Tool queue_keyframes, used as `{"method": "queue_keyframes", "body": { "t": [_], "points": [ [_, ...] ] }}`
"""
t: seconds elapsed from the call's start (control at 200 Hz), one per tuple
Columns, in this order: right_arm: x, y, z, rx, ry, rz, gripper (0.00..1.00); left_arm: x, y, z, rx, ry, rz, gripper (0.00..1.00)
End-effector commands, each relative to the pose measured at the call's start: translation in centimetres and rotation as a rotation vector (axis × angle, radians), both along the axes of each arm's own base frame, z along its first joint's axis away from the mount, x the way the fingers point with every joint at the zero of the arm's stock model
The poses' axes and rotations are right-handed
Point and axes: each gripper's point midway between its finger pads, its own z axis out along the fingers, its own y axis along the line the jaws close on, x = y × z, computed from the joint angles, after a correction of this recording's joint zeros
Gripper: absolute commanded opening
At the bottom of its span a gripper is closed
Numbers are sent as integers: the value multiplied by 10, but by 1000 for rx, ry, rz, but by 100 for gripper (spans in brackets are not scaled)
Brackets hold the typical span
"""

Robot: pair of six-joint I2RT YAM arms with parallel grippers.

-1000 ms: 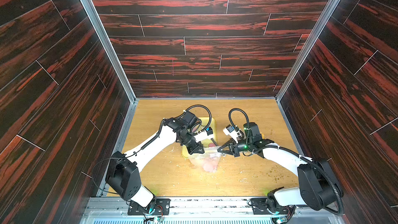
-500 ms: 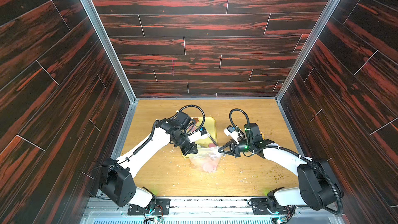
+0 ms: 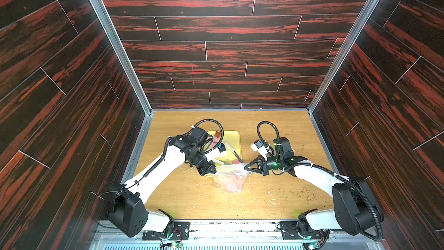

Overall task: Put the cookies into a resealable bag to prevent moisture
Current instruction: Close the ziploc bag at the center of the board.

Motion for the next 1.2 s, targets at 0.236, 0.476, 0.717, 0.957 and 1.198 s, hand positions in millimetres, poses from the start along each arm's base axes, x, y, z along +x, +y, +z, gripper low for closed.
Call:
{"method": "queue_keyframes", "body": {
  "t": [0.236,0.476,0.717,0.957,1.198],
  "points": [
    [3,-4,-2,-33,-51,-20,0,-6,5,16,-38,-30,7,0],
    [-1,13,31,-72,-402,-25,44,-4,1,32,-88,-98,-1,0],
    [9,40,36,-222,-648,15,56,-17,9,34,-46,-64,-41,0],
    [-17,76,37,-170,-703,187,55,-18,9,39,-65,-98,-45,0],
    [-11,97,20,-264,-751,225,51,-20,11,38,-60,-101,-57,0]
  ]
}}
